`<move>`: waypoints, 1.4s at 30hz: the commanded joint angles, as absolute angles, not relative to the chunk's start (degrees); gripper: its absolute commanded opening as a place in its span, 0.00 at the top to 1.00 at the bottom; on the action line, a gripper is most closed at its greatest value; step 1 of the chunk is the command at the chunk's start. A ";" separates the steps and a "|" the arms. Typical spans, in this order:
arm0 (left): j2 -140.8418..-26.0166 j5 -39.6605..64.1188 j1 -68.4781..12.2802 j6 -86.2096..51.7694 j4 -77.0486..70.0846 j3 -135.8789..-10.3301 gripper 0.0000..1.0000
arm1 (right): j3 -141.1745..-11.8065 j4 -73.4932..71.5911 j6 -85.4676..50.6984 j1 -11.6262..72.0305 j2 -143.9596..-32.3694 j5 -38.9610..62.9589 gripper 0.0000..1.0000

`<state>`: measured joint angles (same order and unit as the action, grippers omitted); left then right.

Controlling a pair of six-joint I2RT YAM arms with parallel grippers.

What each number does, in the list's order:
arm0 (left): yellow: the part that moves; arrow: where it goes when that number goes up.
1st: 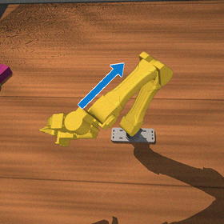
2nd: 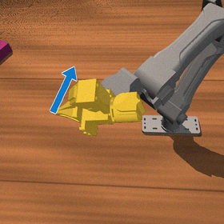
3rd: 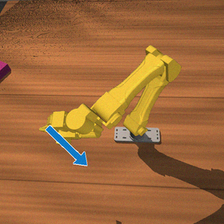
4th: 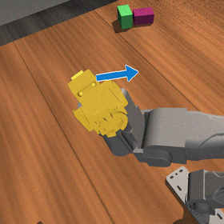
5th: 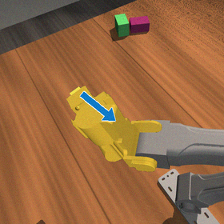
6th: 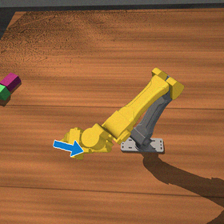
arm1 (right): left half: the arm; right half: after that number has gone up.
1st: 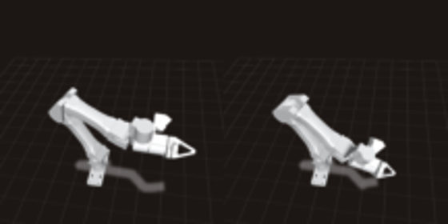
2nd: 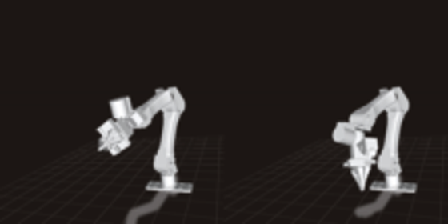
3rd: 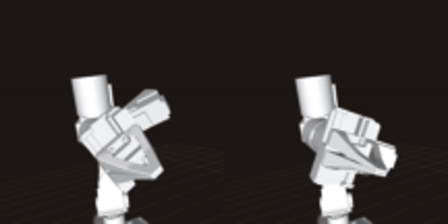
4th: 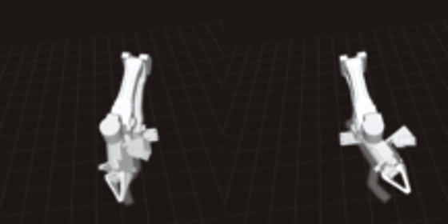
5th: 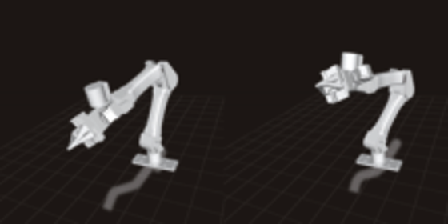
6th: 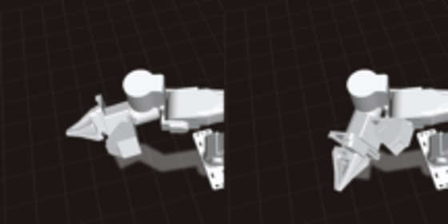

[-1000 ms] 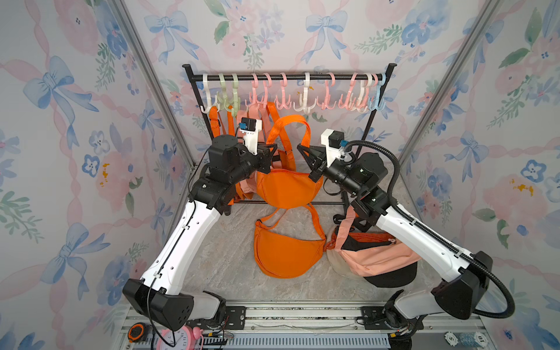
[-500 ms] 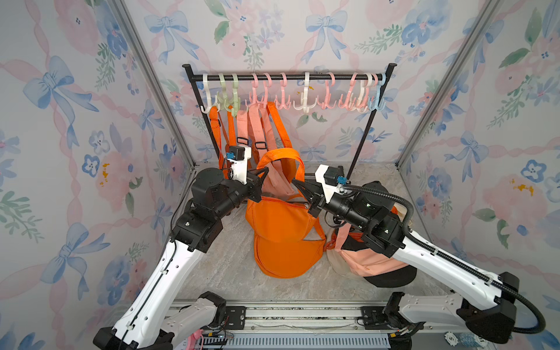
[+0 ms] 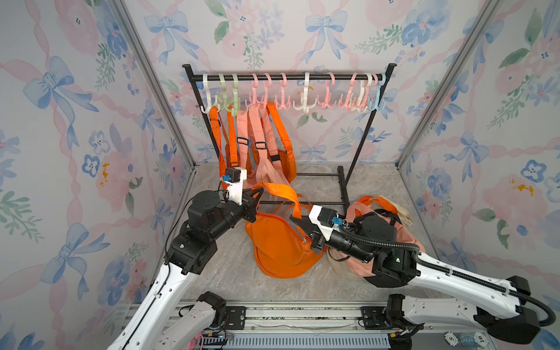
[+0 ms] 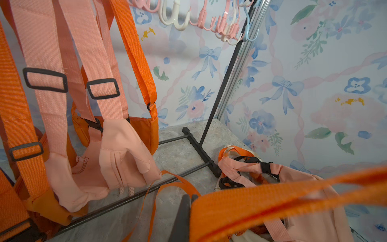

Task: Take the bag off the hook
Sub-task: Place the bag inside the bag.

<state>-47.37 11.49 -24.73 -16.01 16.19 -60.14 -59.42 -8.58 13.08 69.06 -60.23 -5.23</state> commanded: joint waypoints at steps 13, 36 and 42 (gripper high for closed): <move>-40.18 8.86 -26.42 -17.06 22.59 -53.62 1.00 | -50.16 -6.56 12.70 72.11 -55.35 -17.99 0.96; -59.77 2.50 -30.76 -26.72 -0.75 -45.39 1.00 | -42.49 -10.72 -3.78 49.79 -63.72 -11.64 0.96; -66.91 1.90 -30.85 -26.78 -4.66 -45.95 1.00 | -41.39 -14.93 -8.14 45.20 -69.65 -7.27 0.98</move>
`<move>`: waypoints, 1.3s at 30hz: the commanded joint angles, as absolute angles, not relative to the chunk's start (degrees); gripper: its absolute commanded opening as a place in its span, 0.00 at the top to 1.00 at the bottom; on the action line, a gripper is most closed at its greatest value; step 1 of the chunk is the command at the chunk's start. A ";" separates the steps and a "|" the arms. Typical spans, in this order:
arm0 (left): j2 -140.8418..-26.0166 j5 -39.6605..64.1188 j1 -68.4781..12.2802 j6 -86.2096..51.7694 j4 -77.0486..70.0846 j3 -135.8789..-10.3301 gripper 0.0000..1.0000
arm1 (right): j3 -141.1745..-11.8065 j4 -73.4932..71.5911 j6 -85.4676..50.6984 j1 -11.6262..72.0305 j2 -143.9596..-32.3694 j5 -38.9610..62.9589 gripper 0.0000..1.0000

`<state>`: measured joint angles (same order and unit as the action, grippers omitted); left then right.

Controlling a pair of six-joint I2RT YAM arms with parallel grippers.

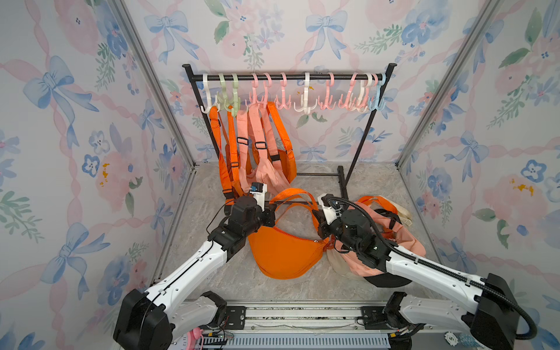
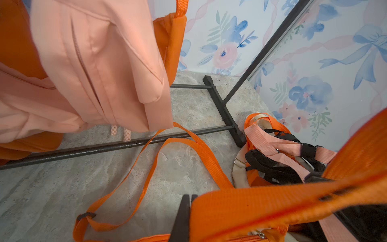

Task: Take the bag off the hook
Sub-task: Place the bag inside the bag.

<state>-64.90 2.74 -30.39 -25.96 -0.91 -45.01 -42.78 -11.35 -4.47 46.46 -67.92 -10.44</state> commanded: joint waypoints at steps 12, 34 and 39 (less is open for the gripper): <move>-79.07 0.44 -31.24 -22.88 -6.50 -49.75 1.00 | -40.59 -20.65 -11.72 40.29 -79.86 -6.39 0.99; -95.16 -4.78 -32.28 -23.47 -11.77 -52.09 0.67 | -43.34 -20.85 -15.37 35.76 -90.57 -10.35 0.81; -96.49 -4.93 -32.78 -23.37 -11.76 -52.78 0.59 | -42.45 -21.44 -16.08 35.38 -90.62 -10.96 0.72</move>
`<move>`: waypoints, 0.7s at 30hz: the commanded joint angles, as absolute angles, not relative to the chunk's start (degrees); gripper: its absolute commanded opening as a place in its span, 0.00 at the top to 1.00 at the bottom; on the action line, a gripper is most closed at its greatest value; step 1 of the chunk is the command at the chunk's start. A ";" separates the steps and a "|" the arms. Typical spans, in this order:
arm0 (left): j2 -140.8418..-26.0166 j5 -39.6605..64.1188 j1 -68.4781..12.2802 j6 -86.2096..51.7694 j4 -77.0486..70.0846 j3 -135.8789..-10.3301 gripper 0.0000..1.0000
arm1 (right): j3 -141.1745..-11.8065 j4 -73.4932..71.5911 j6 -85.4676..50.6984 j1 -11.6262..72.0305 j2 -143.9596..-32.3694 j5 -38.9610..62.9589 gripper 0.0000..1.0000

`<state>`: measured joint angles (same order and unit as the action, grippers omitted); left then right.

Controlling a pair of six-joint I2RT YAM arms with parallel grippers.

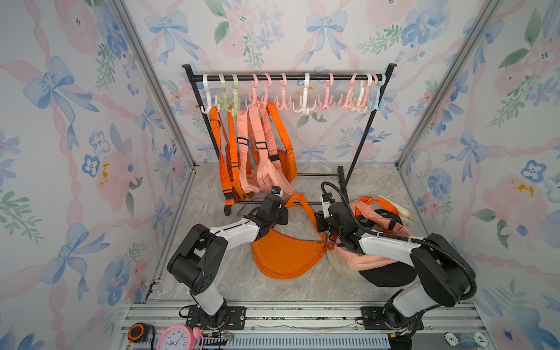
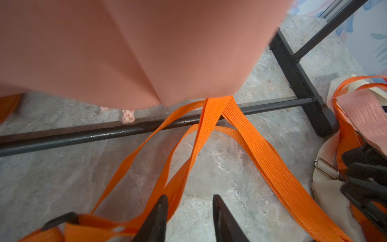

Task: Take the bag off the hook
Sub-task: Place the bag inside the bag.

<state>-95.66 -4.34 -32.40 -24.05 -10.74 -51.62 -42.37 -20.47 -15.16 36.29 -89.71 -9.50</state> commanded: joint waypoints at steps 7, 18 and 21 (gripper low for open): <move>-94.06 -5.02 -33.81 -23.64 -12.51 -50.80 0.49 | -41.95 -21.45 -16.34 35.29 -89.41 -10.95 0.43; -78.82 -5.72 -36.03 -25.08 -12.81 -45.19 0.16 | -41.64 -20.17 -15.90 36.26 -83.27 -10.72 0.09; -74.43 -6.31 -36.22 -25.72 -10.49 -45.18 0.15 | -42.17 -18.97 -15.34 36.69 -80.48 -10.81 0.08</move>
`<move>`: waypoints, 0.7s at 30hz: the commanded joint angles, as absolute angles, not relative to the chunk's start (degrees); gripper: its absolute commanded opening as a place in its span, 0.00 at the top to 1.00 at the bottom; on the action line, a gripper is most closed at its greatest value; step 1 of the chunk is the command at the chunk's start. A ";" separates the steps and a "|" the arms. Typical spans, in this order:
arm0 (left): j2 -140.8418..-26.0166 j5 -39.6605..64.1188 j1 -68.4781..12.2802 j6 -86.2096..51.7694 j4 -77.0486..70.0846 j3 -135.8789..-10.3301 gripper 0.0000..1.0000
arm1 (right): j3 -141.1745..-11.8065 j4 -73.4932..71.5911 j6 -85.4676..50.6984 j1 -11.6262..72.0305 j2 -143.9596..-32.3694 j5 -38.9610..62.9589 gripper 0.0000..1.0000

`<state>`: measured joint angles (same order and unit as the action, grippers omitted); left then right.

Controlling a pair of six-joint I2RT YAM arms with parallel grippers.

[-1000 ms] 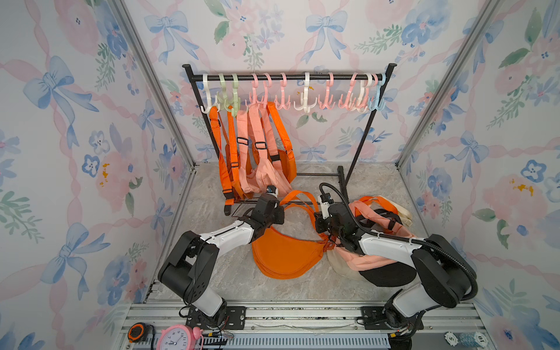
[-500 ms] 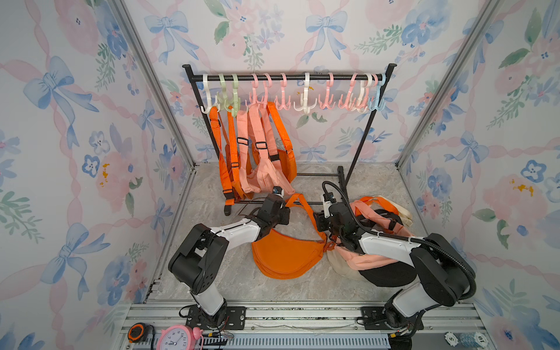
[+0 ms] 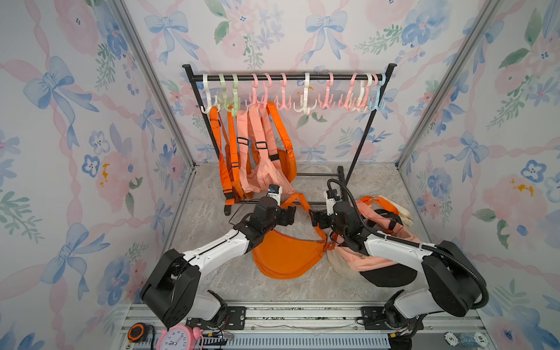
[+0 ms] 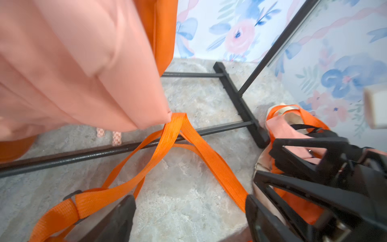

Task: Take the bag off the hook
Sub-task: Place the bag inside the bag.

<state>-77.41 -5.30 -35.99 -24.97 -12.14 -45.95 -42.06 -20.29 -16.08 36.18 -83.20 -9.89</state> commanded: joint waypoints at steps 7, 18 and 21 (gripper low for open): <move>-64.37 -7.97 -36.21 -25.62 -3.24 -47.08 0.16 | -42.99 -16.18 -14.43 38.05 -73.63 -10.81 0.06; -57.29 -4.84 -28.80 -22.26 8.69 -56.77 0.21 | -43.63 -12.72 -13.54 39.28 -65.14 -8.80 0.05; -57.88 -2.18 -25.77 -21.46 11.01 -60.70 0.22 | -43.70 -12.22 -13.29 39.39 -63.24 -8.27 0.04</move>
<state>-57.95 -5.45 -27.59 -23.35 6.96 -57.65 -42.26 -13.82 -14.24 38.79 -64.97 -9.15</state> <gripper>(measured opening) 0.778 0.958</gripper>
